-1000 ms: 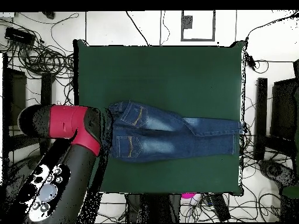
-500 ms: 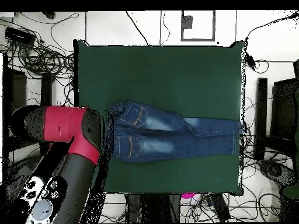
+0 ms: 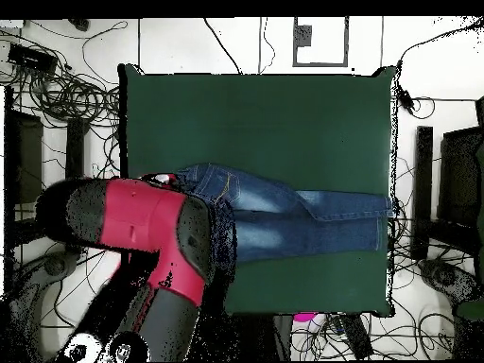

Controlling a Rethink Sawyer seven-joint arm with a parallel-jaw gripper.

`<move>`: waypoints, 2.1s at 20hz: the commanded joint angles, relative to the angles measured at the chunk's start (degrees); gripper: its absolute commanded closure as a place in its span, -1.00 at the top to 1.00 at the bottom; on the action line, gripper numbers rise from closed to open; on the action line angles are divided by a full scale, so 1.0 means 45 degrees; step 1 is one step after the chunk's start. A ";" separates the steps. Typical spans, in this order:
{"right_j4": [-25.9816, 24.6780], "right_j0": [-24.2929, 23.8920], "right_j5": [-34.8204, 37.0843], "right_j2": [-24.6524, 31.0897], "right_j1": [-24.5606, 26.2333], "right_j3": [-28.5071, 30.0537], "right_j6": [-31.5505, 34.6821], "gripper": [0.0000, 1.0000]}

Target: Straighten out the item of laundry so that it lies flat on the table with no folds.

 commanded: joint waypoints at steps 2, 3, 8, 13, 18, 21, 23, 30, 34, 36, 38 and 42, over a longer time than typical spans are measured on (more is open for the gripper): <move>-0.1366 -0.0949 -0.2182 0.1492 -0.0023 0.2905 -0.0858 1.00; -0.1516 -0.1083 -0.2382 0.1610 -0.0050 0.3025 -0.0966 1.00; -0.1793 -0.1765 -0.3240 0.2423 -0.0226 0.3709 -0.1197 1.00; -0.1788 -0.2086 -0.2985 0.2636 0.0158 0.4056 -0.0348 1.00; -0.2084 -0.2162 -0.3887 0.2414 0.0785 0.4148 0.0127 1.00; -0.2106 -0.2321 -0.4334 0.2457 0.0913 0.4269 0.0119 1.00; -0.2174 -0.2348 -0.4516 0.2375 0.1057 0.4240 0.0158 1.00; -0.2684 -0.2824 -0.5183 0.2366 0.1200 0.4363 -0.0421 1.00; -0.3106 -0.3433 -0.5327 0.2677 0.0941 0.4532 -0.0960 1.00; -0.3288 -0.3685 -0.5238 0.2870 0.0829 0.4590 -0.1143 1.00; -0.3502 -0.3725 -0.5077 0.2802 0.0858 0.4501 -0.1046 1.00; -0.3967 -0.4047 -0.5055 0.2821 0.0873 0.4355 -0.1060 1.00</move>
